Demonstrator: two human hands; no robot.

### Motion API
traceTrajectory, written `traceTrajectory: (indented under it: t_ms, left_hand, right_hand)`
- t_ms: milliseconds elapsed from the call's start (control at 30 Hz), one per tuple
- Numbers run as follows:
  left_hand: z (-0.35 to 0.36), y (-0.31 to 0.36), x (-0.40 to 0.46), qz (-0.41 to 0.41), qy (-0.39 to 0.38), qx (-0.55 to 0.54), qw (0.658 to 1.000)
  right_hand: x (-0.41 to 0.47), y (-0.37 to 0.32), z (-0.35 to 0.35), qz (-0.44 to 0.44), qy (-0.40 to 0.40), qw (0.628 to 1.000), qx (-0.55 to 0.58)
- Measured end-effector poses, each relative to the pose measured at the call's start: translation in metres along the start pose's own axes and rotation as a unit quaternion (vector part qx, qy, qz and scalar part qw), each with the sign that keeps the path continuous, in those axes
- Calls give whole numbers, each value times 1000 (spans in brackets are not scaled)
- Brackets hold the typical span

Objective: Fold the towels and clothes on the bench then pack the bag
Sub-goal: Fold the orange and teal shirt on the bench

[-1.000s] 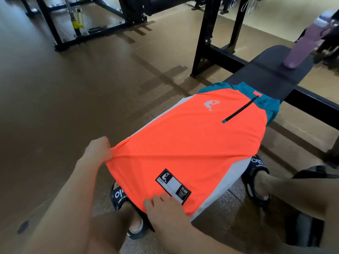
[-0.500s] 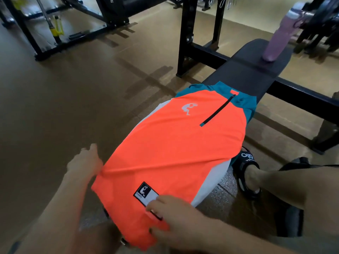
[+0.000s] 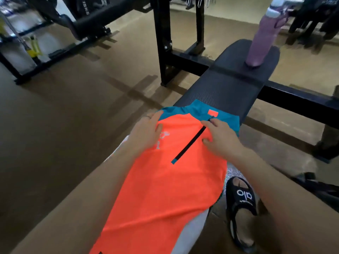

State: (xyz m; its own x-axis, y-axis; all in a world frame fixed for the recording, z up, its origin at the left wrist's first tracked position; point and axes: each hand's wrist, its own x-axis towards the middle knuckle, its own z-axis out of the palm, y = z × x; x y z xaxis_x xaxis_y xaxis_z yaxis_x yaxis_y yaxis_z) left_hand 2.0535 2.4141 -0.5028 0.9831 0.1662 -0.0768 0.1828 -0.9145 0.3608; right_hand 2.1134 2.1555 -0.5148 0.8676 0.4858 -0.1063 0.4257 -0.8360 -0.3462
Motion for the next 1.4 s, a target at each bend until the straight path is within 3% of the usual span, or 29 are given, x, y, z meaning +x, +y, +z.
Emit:
traceTrajectory:
  t_ms: [100, 200, 400, 500, 633, 767, 833, 900, 967, 1033, 1133, 1233, 1400]
  left_hand:
    - [6, 1, 65, 9, -41, 22, 999]
    - [5, 2, 99, -35, -123, 49, 991]
    - [-16, -4, 128, -25, -109, 64, 992]
    - [-35, 0, 135, -14, -81, 1, 997]
    - [-51, 12, 135, -45, -183, -172, 967]
    - [-64, 19, 135, -29, -212, -148, 966]
    - [-71, 20, 136, -12, -216, -73, 974]
    - [-78, 18, 139, 52, -214, 123, 968]
    - [-83, 16, 143, 150, -164, 371, 902]
    - [-83, 11, 147, 199, -87, 501, 838]
    - [-78, -2, 148, 107, -47, 585, 803]
    - [-57, -3, 135, 8, -81, 521, 850]
    - [-2, 40, 91, -14, -82, 241, 967]
  right_hand:
    - [17, 2, 5, -27, -1, 997, -75]
    - [33, 6, -1, -37, 17, 993, -111]
    - [49, 7, -10, -3, -7, 993, -118]
    - [56, 7, -17, 38, -45, 994, -92]
    - [63, 15, -23, 60, -124, 988, -68]
    - [64, 23, -30, 55, -135, 987, -60]
    - [64, 25, -32, 54, -145, 987, -53]
    - [64, 26, -34, 52, -149, 986, -52]
    - [64, 27, -36, 49, -153, 986, -53]
    - [63, 27, -37, 47, -158, 985, -52]
    - [62, 29, -37, 51, -154, 986, -50]
    - [61, 35, -39, 70, -143, 987, -37]
    - [57, 57, -48, 139, -151, 979, -11]
